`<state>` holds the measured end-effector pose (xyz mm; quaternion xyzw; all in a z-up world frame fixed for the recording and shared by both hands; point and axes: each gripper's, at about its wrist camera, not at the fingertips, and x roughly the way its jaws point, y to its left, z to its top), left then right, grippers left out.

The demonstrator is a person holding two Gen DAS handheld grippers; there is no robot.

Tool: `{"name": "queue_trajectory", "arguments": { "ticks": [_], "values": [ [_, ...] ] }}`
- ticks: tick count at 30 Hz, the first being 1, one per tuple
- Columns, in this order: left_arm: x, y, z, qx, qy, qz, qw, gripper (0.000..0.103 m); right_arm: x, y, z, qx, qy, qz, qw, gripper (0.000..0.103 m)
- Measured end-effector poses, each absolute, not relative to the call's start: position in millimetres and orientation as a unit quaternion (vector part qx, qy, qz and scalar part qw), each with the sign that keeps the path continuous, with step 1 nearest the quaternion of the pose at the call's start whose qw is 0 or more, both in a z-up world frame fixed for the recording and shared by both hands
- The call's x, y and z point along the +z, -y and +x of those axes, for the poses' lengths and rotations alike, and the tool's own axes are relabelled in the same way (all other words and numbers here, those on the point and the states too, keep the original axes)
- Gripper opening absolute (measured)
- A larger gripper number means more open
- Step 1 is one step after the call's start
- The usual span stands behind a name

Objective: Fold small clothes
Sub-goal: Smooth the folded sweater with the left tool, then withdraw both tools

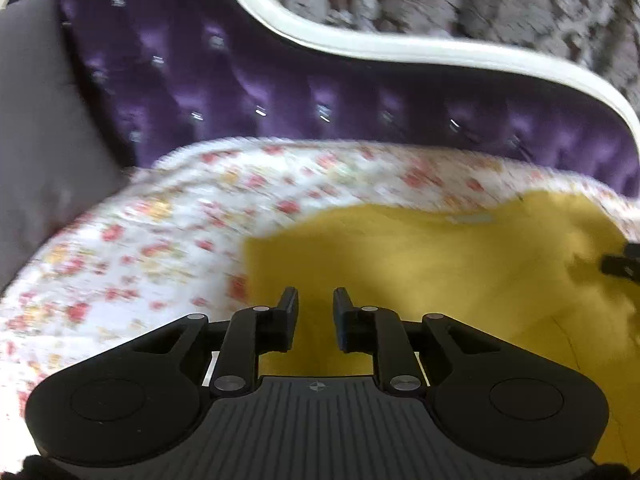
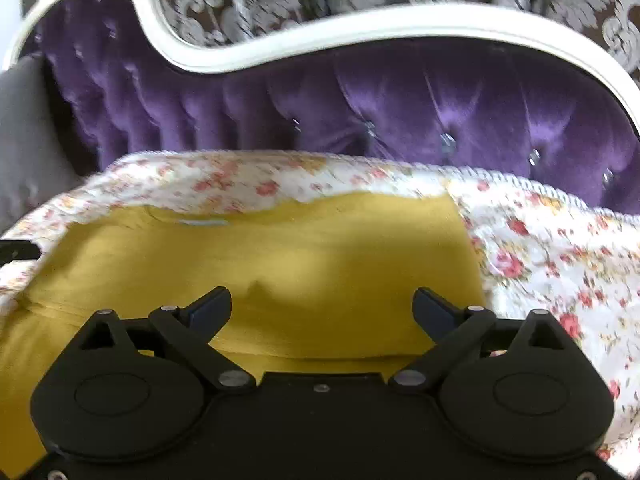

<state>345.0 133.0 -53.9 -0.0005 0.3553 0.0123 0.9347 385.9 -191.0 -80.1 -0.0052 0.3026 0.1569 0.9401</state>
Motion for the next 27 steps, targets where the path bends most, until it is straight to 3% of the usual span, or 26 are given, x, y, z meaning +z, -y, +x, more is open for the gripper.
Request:
{"name": "queue_trajectory", "arguments": {
  "ticks": [4,8,14,18,19,27],
  "values": [
    [-75.5,-119.1,353.5,0.030,-0.383,0.034,0.923,0.024,-95.6,197.9,392.1,0.128,-0.320,-0.008,0.939,0.098],
    [-85.4,-119.1,353.1,0.051,-0.363,0.034,0.930,0.028,-103.1,189.1,386.8,0.127,-0.304,-0.046,0.943,0.102],
    [-91.2,-115.4,340.9,0.093,-0.324,0.030,0.941,0.046,-103.7,192.4,388.0,0.131,-0.299,-0.037,0.945,0.102],
    [-91.2,-122.6,341.1,0.133,-0.322,0.001,0.937,0.077,-103.9,191.8,388.2,0.131,-0.295,-0.037,0.946,0.102],
    [-91.0,-126.9,342.0,0.141,-0.326,-0.015,0.935,0.081,-104.1,191.9,387.9,0.131,-0.294,-0.037,0.946,0.102],
    [-90.7,-145.5,340.1,0.123,-0.327,-0.080,0.934,0.081,-106.0,192.1,387.0,0.132,-0.290,-0.039,0.947,0.102]
  ]
}}
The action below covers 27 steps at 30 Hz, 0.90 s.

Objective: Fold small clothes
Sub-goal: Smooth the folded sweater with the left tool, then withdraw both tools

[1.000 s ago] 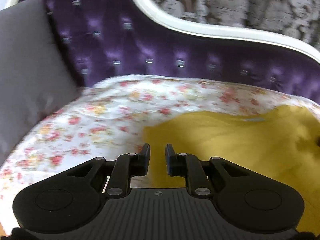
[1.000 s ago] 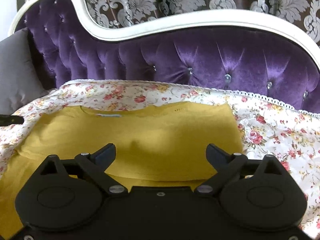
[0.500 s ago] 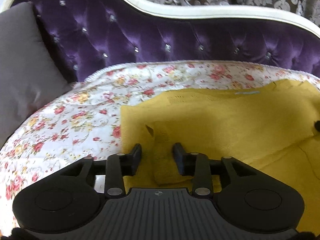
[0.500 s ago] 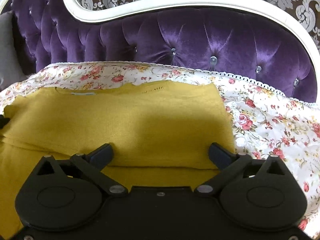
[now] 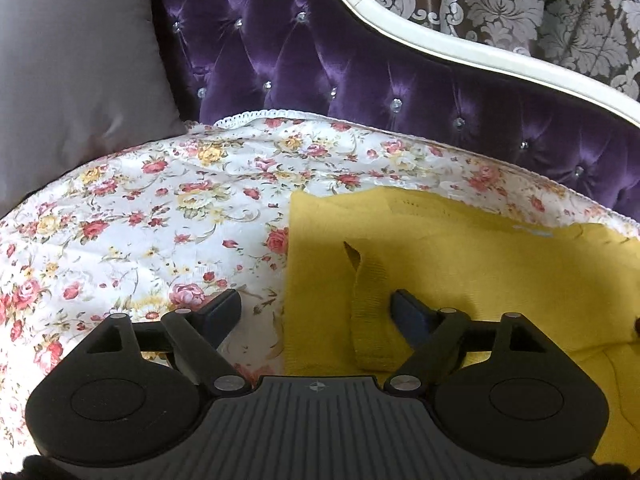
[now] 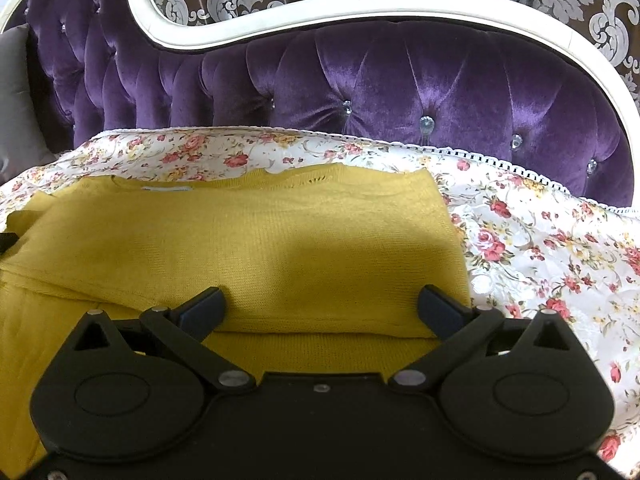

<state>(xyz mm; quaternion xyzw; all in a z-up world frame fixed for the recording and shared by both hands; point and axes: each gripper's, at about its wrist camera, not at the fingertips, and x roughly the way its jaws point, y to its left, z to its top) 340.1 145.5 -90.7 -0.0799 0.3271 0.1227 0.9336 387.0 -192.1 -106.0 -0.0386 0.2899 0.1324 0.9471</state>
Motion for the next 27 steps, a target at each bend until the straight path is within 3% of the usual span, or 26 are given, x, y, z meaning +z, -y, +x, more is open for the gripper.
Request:
{"name": "queue_trajectory", "arguments": {
  "ticks": [6,13,20,27],
  "values": [
    [-63.1,-133.2,312.6,0.130,-0.294,-0.039,0.946,0.080,-106.9,193.2,387.5,0.135,-0.288,-0.036,0.947,0.102],
    [-21.4,-95.2,226.3,0.115,-0.256,0.022,0.960,0.080,-107.8,195.2,388.1,0.141,-0.289,-0.031,0.946,0.103],
    [-10.8,-76.5,144.1,0.088,-0.281,-0.017,0.955,0.080,-97.4,190.8,381.6,0.155,-0.301,-0.072,0.938,0.102],
    [-9.3,-67.8,87.3,0.103,-0.282,-0.013,0.954,0.080,-36.8,228.5,308.2,0.174,-0.210,-0.022,0.962,0.102]
  ]
}}
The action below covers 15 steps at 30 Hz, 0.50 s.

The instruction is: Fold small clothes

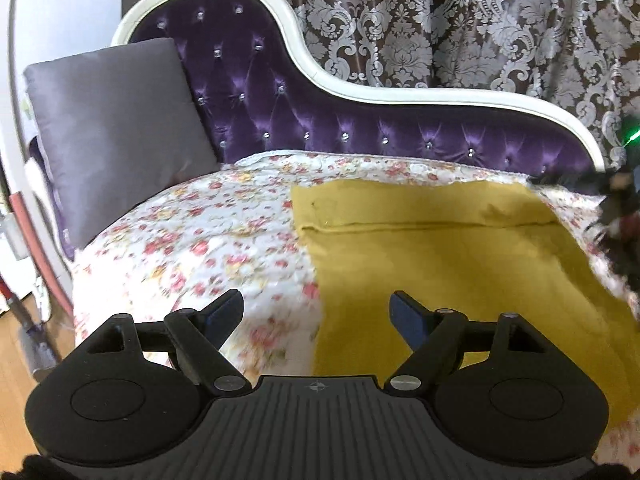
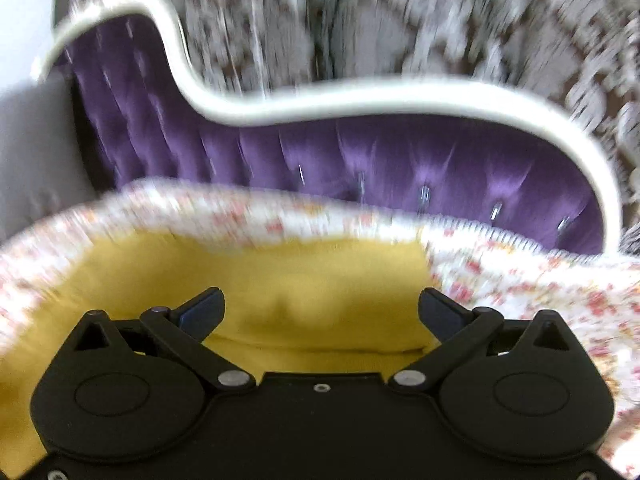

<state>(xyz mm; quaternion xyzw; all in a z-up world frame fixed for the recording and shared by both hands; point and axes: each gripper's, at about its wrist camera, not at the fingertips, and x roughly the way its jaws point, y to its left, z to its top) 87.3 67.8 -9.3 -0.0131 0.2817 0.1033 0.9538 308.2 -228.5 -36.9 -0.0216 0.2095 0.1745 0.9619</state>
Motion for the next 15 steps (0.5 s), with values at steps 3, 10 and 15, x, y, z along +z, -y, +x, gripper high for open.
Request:
{"name": "queue_trajectory", "arguments": {
  "ticks": [3,10,15],
  "values": [
    [-12.5,-64.8,70.0,0.101,-0.287,-0.008,0.953,0.080,-10.3,242.2,255.6,0.184,-0.160,-0.005,0.970,0.102],
    [-26.7,-55.5,42.3,0.071,-0.325,-0.012,0.943,0.080,-1.6,267.6,159.2,0.193,-0.141,0.009,0.971,0.102],
    [-35.6,-54.3,30.0,0.072,-0.338,-0.019,0.938,0.080,-25.4,275.5,119.0,0.168,-0.187,0.001,0.968,0.102]
  ]
}}
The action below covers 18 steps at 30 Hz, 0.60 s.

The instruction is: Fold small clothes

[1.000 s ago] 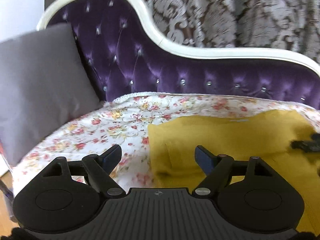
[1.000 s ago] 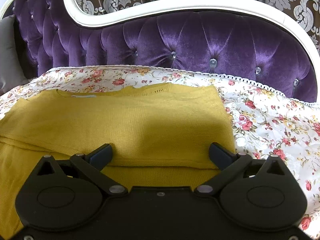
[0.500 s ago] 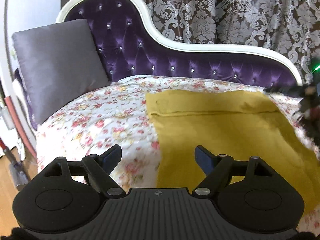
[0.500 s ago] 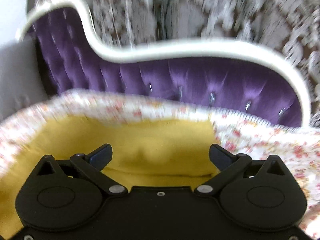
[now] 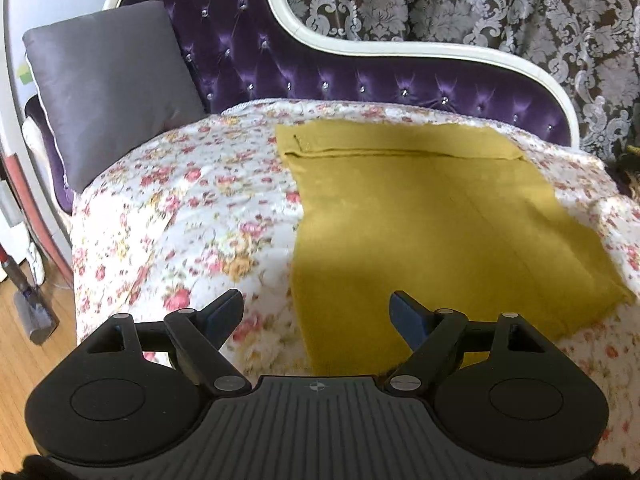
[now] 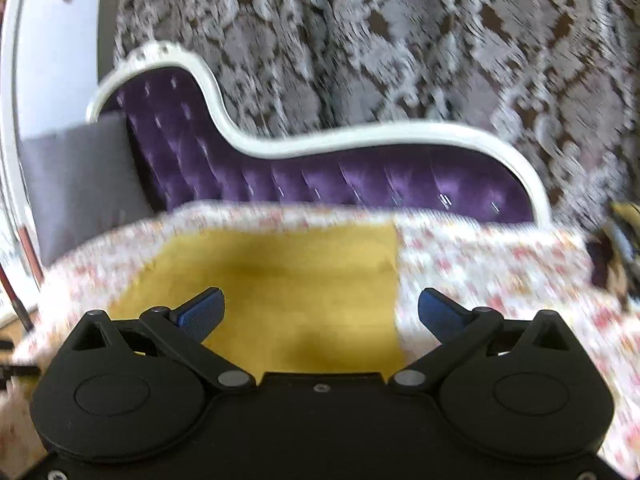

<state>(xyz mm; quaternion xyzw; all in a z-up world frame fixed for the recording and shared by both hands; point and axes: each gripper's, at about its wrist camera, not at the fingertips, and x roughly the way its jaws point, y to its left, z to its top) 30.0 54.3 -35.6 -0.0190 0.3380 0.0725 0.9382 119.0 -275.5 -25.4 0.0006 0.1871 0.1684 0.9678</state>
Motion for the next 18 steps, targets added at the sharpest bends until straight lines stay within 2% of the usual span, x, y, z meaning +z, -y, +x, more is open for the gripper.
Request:
{"name": "queue_trajectory", "arguments": {
  "ticks": [3,6,10,12,18],
  "values": [
    [-42.5,-51.4,27.2,0.071,-0.350,-0.015,0.934,0.080,-44.1,280.1,101.3,0.161,-0.228,-0.003,0.960,0.100],
    [-47.8,-51.1,26.4,0.067,-0.358,-0.015,0.931,0.079,-60.5,288.9,94.0,0.152,-0.265,0.014,0.952,0.085],
    [-52.2,-51.0,27.1,0.063,-0.364,-0.020,0.929,0.077,-73.7,304.3,91.7,0.135,-0.293,0.047,0.945,0.085],
    [-55.2,-52.9,28.7,0.059,-0.371,-0.025,0.926,0.070,-77.3,309.7,95.5,0.126,-0.298,0.056,0.945,0.085],
    [-57.4,-54.7,27.6,0.048,-0.373,-0.033,0.926,0.068,-94.3,326.8,114.8,0.119,-0.325,0.107,0.932,0.082]
  ]
}}
